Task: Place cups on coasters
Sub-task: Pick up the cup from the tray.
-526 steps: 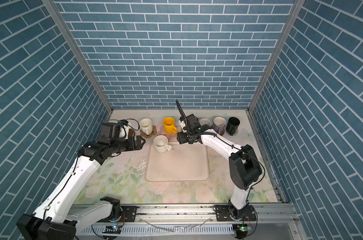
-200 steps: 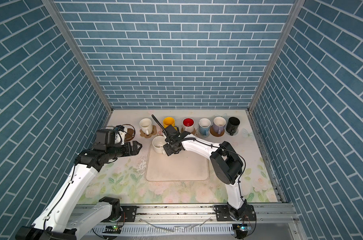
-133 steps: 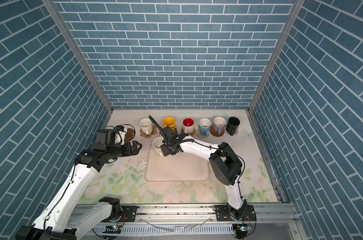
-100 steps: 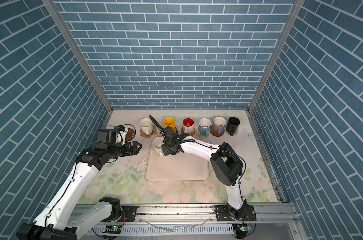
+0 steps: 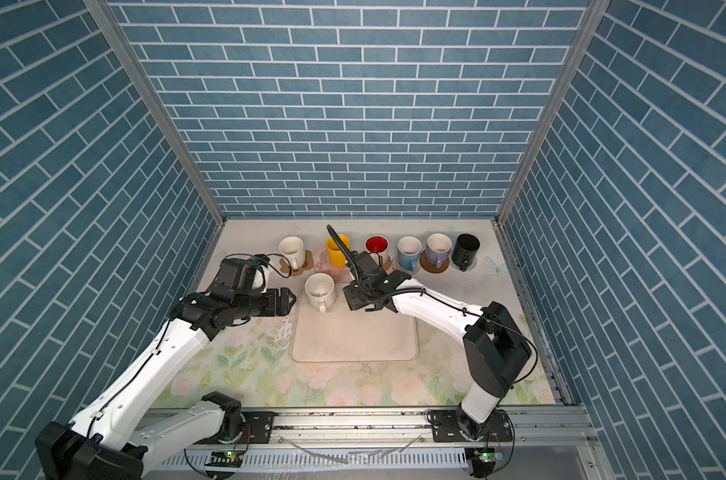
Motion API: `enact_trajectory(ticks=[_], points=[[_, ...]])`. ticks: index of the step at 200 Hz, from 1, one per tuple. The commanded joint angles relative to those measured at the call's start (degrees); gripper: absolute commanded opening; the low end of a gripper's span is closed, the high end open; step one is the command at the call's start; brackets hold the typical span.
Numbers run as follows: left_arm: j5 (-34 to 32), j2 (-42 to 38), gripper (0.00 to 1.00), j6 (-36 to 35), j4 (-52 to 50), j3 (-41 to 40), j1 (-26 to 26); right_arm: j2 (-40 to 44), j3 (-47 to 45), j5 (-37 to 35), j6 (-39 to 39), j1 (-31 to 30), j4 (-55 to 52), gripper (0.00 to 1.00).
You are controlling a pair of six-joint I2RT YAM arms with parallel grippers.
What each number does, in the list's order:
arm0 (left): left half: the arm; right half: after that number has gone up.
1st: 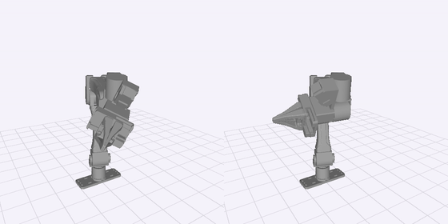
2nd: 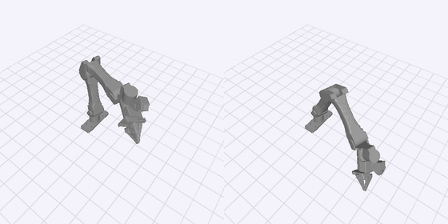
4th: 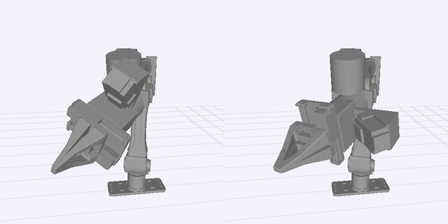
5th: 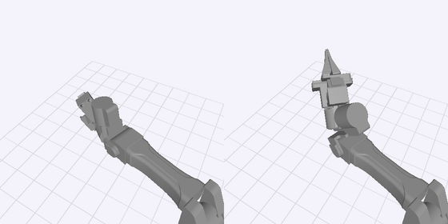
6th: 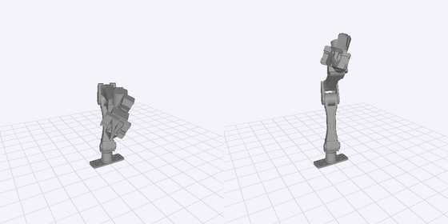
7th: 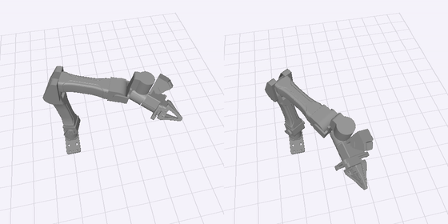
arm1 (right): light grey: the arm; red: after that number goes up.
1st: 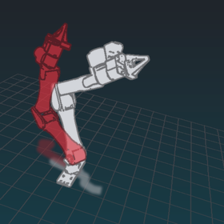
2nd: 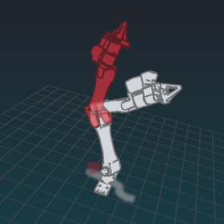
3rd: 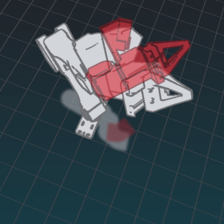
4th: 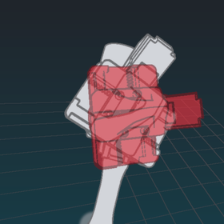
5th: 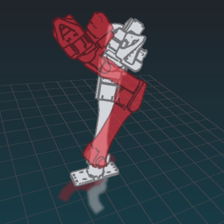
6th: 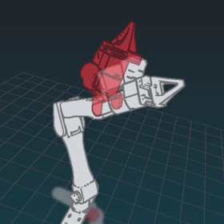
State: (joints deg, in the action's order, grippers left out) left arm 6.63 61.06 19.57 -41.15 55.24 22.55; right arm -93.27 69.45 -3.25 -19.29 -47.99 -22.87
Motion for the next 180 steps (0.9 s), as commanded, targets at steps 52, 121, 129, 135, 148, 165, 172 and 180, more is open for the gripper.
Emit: enact_trajectory(ticks=[52, 121, 129, 135, 148, 165, 172, 180], points=[[-7.43, 6.93, 0.87, 3.95, 1.84, 3.66, 9.22, 12.93, -13.68, 1.16, -1.98, 5.4, 3.58, 0.63], [-10.98, 17.76, 0.82, 6.62, 4.1, 7.95, 14.98, 21.51, -21.47, 2.68, -1.37, 9.7, 4.02, 0.64], [-11.45, 19.04, 0.79, 7.21, 3.94, 8.65, 15.28, 22.34, -21.95, 2.79, -1.28, 9.98, 3.93, 0.65], [-11.97, 20.05, 0.78, 7.69, 3.81, 9.04, 15.63, 22.79, -22.29, 2.89, -1.29, 10.17, 3.91, 0.64], [-12.94, 21.75, 0.78, 8.73, 4.12, 9.46, 16.35, 23.76, -23.18, 2.95, -1.28, 10.58, 4.18, 0.65], [-13.6, 23.45, 0.77, 10.31, 4.75, 9.39, 17.08, 24.75, -24.23, 3.15, -1.39, 10.81, 4.65, 0.65], [-13.95, 24.2, 0.76, 10.95, 4.95, 9.36, 17.38, 25.02, -24.63, 3.13, -1.37, 10.97, 4.83, 0.65], [-14.33, 24.78, 0.76, 11.55, 5.14, 9.29, 17.61, 25.24, -24.98, 3.13, -1.31, 11.14, 4.96, 0.65]])
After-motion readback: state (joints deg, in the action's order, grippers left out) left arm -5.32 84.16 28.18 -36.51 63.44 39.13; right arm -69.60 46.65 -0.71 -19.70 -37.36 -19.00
